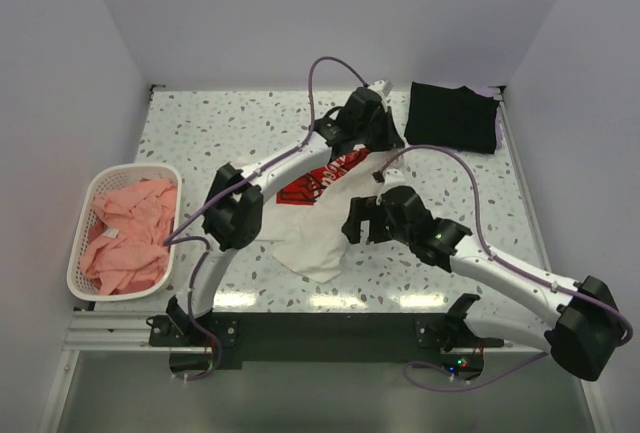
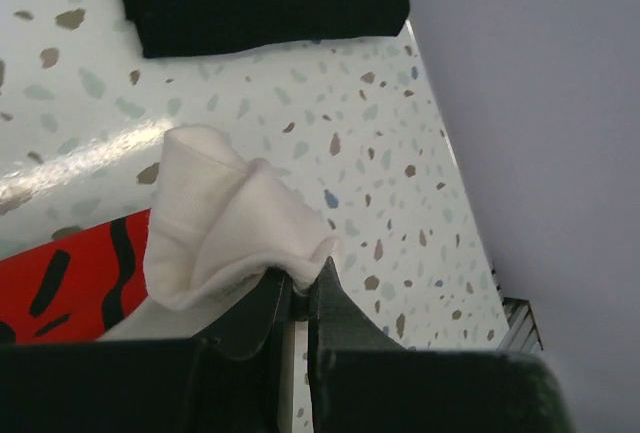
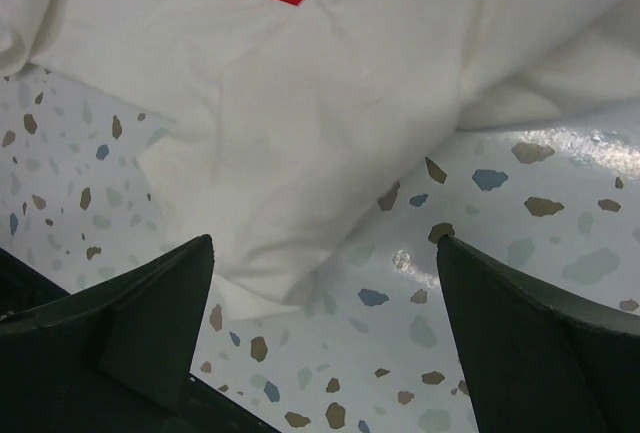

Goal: Fold and stack the t-shirts
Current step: Move the tshirt to the center of the board, then flatten the tshirt out

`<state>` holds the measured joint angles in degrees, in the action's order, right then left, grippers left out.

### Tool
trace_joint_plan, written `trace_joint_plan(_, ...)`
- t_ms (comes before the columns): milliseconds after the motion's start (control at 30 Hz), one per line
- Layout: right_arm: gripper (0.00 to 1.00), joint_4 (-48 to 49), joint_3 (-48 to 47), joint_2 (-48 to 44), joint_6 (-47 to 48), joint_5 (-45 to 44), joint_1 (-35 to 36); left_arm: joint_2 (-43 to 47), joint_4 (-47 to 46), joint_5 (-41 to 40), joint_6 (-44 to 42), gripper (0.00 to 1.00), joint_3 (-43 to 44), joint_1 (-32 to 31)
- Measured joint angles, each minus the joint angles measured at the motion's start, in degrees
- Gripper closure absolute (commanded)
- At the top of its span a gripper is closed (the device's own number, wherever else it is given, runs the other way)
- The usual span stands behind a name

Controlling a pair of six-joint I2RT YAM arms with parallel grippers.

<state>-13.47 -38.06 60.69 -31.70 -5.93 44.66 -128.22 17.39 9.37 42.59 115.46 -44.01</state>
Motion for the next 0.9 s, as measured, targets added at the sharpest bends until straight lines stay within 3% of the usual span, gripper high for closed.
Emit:
trace_joint_plan(67,0.05,0.7,0.0,1.0,-0.2,-0.8,0.8,-2.0,-0.5,0.3,1.2,0.98,4.0,-0.5)
trace_joint_plan(200,0.06,1.9,-0.1,4.4,-0.2,-2.6,3.5,-3.4,-0.8,0.6,2.4,0.67,8.0,-1.0)
trace_joint_plan(333,0.14,2.2,-0.3,8.7,-0.2,-5.0,6.5,-3.0,-1.9,1.2,2.6,0.5,7.5,0.2)
trace_joint_plan(467,0.24,2.4,-2.1,13.0,0.3,-6.6,8.0,3.3,-3.3,1.5,2.6,0.4,-4.7,4.0)
trace_joint_plan(633,0.33,3.1,-8.3,20.8,1.0,-9.5,11.2,17.5,-2.2,-1.4,0.9,0.25,-24.3,13.3)
trace_joint_plan(767,0.34,4.1,-13.2,28.5,1.2,-11.6,14.1,30.0,-0.3,-8.3,-1.4,0.21,-33.7,19.9)
trace_joint_plan(900,0.34,4.1,-14.9,33.9,1.3,-13.2,16.6,42.7,1.2,-14.5,-2.2,0.21,-43.5,21.0)
